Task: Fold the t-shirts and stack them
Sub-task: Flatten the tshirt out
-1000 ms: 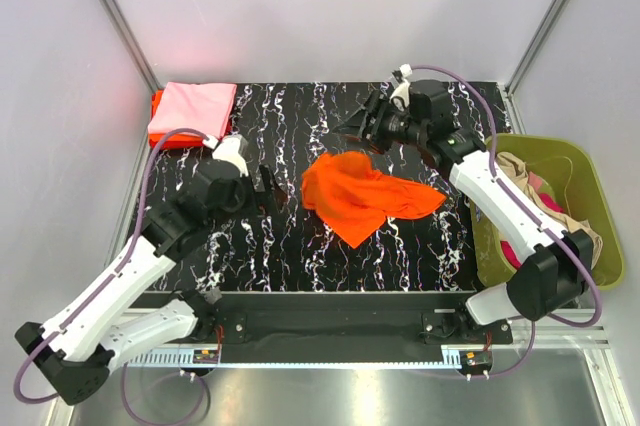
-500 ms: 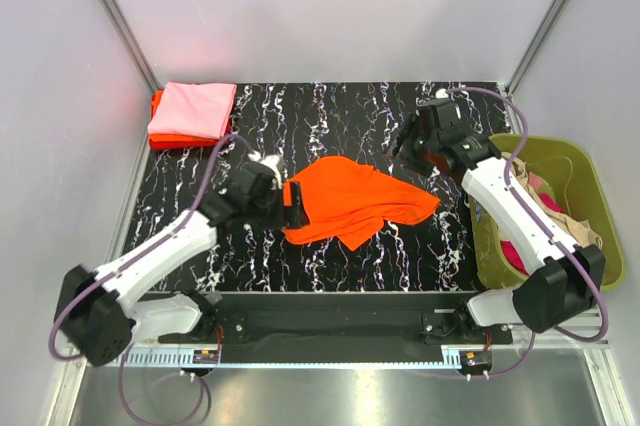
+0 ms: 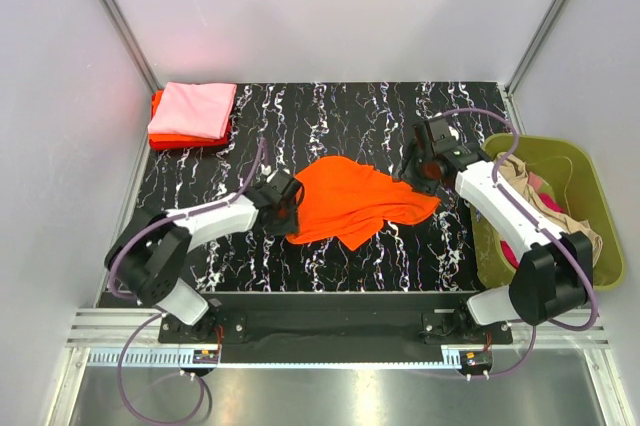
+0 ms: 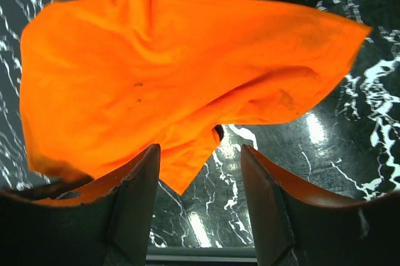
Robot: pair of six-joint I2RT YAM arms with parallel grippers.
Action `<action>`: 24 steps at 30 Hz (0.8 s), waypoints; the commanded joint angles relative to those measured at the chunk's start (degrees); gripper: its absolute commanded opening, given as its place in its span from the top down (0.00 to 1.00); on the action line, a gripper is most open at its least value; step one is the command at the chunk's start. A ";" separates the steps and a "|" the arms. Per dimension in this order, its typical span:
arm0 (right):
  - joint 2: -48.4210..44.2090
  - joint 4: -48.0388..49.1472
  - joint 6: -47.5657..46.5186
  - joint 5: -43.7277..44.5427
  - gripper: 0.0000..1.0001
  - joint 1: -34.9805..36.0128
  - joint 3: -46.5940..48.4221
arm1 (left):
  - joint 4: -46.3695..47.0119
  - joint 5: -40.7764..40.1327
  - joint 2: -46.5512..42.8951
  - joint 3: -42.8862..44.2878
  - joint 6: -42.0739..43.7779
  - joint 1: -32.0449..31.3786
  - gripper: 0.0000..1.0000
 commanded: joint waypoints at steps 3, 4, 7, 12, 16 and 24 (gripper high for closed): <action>1.07 4.60 -6.69 -5.58 0.39 0.10 1.83 | 2.63 -6.61 -1.21 3.83 1.21 5.94 0.81; 1.86 4.51 -6.44 -5.58 0.40 0.10 2.10 | 3.15 -4.59 -1.57 7.24 3.05 8.22 0.91; 2.57 4.43 -4.59 -4.97 0.44 0.10 1.31 | 0.89 2.80 0.87 17.50 6.48 14.92 0.97; 1.78 4.34 -4.32 -5.50 0.44 0.19 -1.59 | -5.11 8.34 3.62 25.73 12.03 14.67 0.34; 0.90 4.51 -4.94 -4.71 0.44 0.10 -2.29 | -4.06 4.50 -2.87 17.75 12.56 8.09 0.32; 1.07 4.43 -4.85 -2.78 0.45 0.01 -2.03 | -1.24 4.67 -5.44 12.11 5.97 -13.44 0.42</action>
